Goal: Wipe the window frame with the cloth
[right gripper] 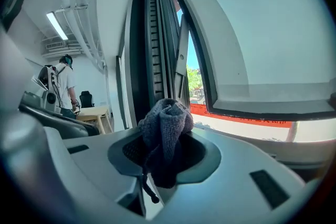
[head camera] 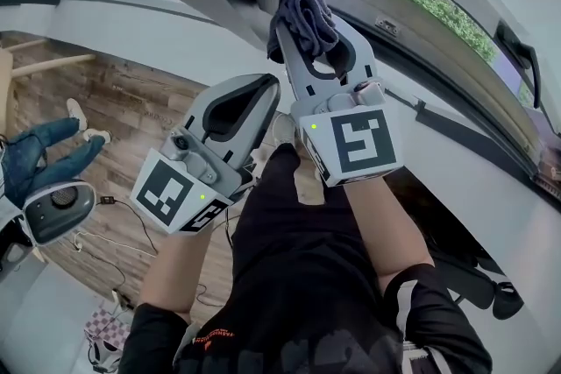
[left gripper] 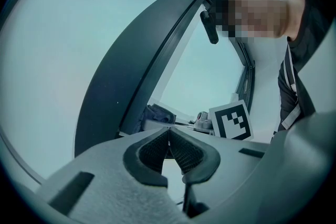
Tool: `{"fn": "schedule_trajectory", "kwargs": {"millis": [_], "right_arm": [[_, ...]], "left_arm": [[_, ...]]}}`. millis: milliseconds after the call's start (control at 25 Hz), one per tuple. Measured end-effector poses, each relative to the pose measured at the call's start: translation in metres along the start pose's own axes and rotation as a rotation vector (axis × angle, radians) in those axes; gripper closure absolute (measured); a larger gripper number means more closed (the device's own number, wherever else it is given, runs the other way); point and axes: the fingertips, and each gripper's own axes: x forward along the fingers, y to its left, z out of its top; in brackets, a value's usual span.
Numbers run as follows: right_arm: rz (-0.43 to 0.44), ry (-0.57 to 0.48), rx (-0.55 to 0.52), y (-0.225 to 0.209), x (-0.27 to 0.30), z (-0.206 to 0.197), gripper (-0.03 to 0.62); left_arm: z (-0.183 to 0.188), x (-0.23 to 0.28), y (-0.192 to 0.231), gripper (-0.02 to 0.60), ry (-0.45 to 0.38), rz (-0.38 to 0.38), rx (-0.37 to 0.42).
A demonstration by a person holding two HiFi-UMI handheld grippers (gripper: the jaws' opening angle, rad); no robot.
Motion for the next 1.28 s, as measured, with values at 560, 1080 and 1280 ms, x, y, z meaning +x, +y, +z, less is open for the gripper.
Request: {"fn": "schedule_trajectory", "kwargs": {"millis": [560,1080,1280], "right_arm": [[-0.056,0.021,-0.018,-0.008,-0.017,-0.004,0.480],[-0.093,0.031,0.007,-0.049,-0.059,-0.016,0.480],[-0.111,0.033,0.006,-0.064,-0.078,-0.019,0.480]], "left_arm": [[-0.005,0.002,-0.003,0.557,0.025,-0.028,0.003],[-0.013,0.040,-0.042,0.557,0.056,-0.074,0.024],[-0.018,0.054,-0.061,0.557,0.071,-0.096,0.032]]}}
